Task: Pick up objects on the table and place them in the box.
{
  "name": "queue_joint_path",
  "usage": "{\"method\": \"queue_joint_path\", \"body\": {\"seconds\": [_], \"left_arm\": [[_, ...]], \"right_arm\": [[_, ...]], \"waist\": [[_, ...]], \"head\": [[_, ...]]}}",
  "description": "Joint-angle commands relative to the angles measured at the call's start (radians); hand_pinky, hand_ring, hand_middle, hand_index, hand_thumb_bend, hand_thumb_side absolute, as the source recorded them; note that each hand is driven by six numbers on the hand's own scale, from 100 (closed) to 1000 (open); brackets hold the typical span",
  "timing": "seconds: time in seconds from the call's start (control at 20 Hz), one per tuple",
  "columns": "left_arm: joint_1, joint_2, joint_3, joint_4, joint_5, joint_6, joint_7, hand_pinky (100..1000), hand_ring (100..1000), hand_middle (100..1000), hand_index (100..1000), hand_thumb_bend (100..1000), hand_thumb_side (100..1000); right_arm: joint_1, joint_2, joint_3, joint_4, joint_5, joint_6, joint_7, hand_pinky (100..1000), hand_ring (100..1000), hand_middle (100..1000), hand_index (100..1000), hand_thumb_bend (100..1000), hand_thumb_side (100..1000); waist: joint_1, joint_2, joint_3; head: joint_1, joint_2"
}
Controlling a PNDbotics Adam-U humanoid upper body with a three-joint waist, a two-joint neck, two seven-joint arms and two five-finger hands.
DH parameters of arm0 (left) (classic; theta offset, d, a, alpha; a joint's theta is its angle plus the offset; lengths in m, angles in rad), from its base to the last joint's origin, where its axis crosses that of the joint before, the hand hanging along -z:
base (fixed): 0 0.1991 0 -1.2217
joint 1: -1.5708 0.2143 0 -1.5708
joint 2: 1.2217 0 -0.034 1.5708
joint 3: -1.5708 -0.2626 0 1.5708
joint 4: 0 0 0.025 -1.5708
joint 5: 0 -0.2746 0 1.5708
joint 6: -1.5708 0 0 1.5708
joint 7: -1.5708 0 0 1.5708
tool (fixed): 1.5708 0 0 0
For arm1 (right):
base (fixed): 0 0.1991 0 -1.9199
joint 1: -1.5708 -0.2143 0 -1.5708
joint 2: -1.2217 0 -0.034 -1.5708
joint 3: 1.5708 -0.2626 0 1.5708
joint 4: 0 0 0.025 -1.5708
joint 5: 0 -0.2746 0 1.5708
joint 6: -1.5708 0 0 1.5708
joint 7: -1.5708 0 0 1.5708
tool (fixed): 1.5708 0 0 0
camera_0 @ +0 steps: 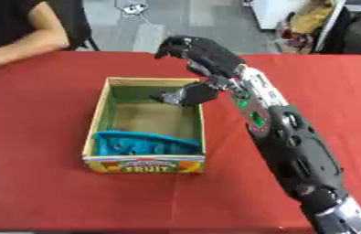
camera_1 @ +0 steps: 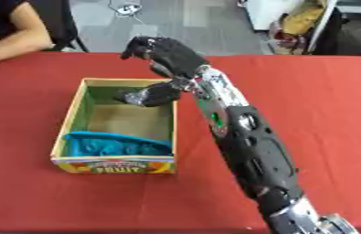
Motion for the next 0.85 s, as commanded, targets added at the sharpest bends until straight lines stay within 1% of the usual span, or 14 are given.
{"method": "queue_joint_path", "body": {"seconds": [0.05,0.1,0.2,0.55,0.85], "left_arm": [[-0.007,0.01,0.004,-0.012,0.002,-0.001,0.002,504,677,779,762,100,962],[-0.006,0.011,0.005,-0.012,0.001,0.0,0.003,504,677,778,762,100,962],[-0.004,0.012,0.007,-0.012,0.0,0.001,0.005,504,677,779,762,100,962],[-0.002,0.015,0.01,-0.011,-0.001,0.005,0.008,504,677,779,761,100,962],[-0.002,0.016,0.014,-0.012,-0.003,0.006,0.011,504,677,778,761,100,962]], "right_arm": [[0.006,-0.036,-0.019,-0.033,-0.005,0.01,-0.005,615,706,771,819,526,802],[0.016,-0.046,-0.024,-0.042,-0.009,0.014,-0.007,614,706,770,819,563,822],[0.04,-0.066,-0.037,-0.068,-0.02,0.027,-0.013,605,700,768,821,577,833],[0.124,-0.132,-0.077,-0.202,-0.071,0.079,-0.039,593,692,762,822,588,859],[0.205,-0.191,-0.114,-0.278,-0.116,0.12,-0.046,577,680,754,825,614,858]], "waist": [[0.004,-0.01,-0.004],[0.004,-0.01,-0.005],[0.004,-0.011,-0.007],[0.005,-0.008,-0.012],[0.004,-0.007,-0.015]], "head": [[0.004,-0.001],[0.007,-0.001],[0.015,-0.001],[0.028,-0.001],[0.044,-0.001]]}}
